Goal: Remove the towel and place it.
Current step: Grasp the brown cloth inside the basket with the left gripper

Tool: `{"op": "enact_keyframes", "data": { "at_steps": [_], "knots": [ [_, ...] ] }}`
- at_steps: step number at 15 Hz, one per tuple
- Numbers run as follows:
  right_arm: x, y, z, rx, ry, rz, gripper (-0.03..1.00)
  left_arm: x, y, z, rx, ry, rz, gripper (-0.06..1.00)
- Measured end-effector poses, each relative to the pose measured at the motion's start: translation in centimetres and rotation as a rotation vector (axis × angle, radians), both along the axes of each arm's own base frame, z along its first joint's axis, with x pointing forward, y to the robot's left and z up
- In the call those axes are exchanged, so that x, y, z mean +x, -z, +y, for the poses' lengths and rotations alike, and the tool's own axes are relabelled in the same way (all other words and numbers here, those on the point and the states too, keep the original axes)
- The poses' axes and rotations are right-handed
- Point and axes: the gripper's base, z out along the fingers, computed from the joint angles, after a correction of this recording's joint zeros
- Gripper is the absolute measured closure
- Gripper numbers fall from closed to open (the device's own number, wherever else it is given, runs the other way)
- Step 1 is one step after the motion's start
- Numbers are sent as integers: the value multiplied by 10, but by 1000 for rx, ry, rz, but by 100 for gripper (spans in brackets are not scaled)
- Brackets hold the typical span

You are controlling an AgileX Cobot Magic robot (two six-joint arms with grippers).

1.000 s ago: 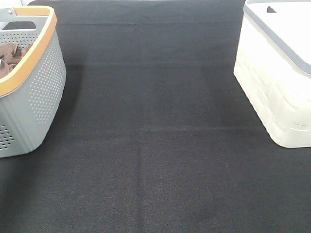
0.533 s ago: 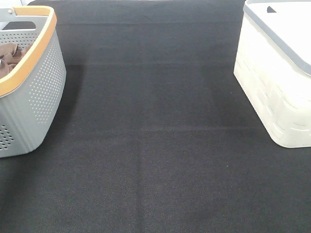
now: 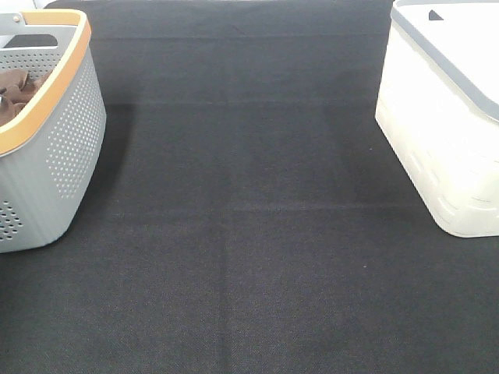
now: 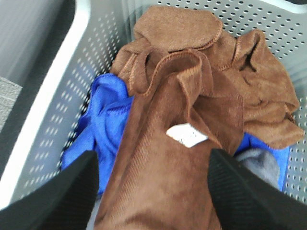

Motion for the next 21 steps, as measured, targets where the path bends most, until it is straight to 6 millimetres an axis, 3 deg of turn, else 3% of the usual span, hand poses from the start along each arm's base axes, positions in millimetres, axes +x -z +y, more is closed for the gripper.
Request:
{"op": "enact_keyframes", "data": {
  "at_steps": [5, 11, 15, 16, 18, 19, 21],
  "knots": [
    [0, 0, 0, 0, 0, 0, 24, 49, 37, 6, -35, 2, 15, 32],
    [0, 0, 0, 0, 0, 0, 24, 64, 61, 6, -68, 24, 57, 33],
    [0, 0, 0, 0, 0, 0, 24, 66, 70, 6, -72, 29, 75, 49],
    [0, 0, 0, 0, 0, 0, 24, 66, 73, 6, -73, 29, 82, 58],
    [0, 0, 0, 0, 0, 0, 24, 66, 75, 6, -61, 53, 93, 86],
    [0, 0, 0, 0, 0, 0, 24, 67, 75, 6, -42, 85, 95, 94],
    [0, 0, 0, 0, 0, 0, 24, 65, 74, 6, -33, 105, 106, 94]
  ]
}}
